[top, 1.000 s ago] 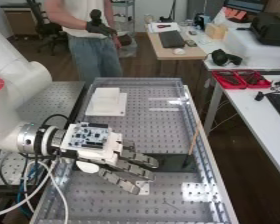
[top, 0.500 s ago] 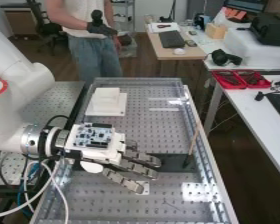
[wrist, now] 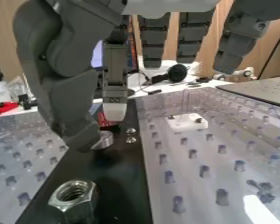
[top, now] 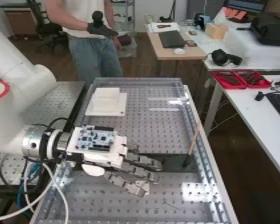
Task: Grab the bearing and place it in the white container
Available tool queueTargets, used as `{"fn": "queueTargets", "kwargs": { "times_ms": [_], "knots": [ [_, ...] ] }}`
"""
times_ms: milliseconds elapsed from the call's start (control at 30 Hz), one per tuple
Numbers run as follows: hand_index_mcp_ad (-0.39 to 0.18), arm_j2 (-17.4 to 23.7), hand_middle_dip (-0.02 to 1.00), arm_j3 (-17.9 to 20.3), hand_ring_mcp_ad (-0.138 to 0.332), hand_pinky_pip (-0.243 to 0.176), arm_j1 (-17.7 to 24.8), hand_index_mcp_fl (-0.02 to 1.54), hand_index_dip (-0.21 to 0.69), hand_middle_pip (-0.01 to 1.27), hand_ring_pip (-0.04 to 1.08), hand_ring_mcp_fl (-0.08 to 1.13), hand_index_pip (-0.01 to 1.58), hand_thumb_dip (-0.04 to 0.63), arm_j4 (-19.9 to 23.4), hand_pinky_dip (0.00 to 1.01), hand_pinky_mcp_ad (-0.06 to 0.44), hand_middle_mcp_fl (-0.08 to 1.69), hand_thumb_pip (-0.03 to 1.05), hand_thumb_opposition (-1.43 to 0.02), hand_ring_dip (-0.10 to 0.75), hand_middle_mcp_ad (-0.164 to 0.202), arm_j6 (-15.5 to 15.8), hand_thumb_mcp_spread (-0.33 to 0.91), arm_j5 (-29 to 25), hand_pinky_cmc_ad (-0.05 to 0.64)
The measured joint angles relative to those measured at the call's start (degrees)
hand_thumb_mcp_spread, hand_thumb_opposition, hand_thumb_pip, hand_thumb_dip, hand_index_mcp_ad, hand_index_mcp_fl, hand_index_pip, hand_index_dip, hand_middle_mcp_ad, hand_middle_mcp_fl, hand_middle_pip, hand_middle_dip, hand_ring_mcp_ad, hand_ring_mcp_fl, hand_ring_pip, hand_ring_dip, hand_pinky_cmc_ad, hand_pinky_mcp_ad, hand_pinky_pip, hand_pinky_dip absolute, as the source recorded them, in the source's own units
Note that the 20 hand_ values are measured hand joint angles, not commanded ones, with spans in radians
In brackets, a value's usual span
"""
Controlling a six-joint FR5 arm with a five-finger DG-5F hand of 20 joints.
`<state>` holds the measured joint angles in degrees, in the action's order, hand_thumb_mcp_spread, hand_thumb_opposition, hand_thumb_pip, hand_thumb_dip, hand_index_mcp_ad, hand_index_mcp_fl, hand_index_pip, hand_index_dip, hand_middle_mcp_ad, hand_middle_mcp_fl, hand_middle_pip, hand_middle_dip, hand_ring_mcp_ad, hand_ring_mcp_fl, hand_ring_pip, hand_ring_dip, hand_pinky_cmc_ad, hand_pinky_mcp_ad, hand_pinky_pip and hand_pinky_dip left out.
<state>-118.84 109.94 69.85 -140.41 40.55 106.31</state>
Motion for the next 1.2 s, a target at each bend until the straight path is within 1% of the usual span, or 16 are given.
{"fn": "queueTargets", "kwargs": {
  "times_ms": [133,200,367,1200],
  "knots": [
    [-0.106,-0.3,0.2,-0.26,0.147,-0.059,-0.06,0.14,0.298,0.13,0.1,0.01,1.35,0.314,-0.28,0.19,0.314,0.05,0.52,-0.85,0.07,0.07,0.15,0.48,0.16,0.365],
    [-0.106,-0.45,0.2,-0.3,0.143,-0.063,-0.03,0.14,0.298,0.12,0.1,0.01,1.35,0.314,-0.37,0.19,0.304,0.05,0.52,-0.85,0.066,0.068,0.26,0.48,0.29,0.361],
    [-0.106,-0.75,0.2,-0.32,0.143,-0.059,0.1,0.16,0.298,0.13,0.1,0.01,1.35,0.314,-0.55,0.19,0.304,0.05,0.52,-0.85,0.066,0.07,0.22,0.48,0.44,0.365],
    [-0.112,-1.06,0.2,-0.54,0.143,-0.059,0.11,0.17,0.295,0.12,0.1,0.01,1.36,0.316,-0.56,0.19,0.302,0.05,0.51,-0.85,0.072,0.066,0.68,0.48,0.58,0.365]
  ]
}}
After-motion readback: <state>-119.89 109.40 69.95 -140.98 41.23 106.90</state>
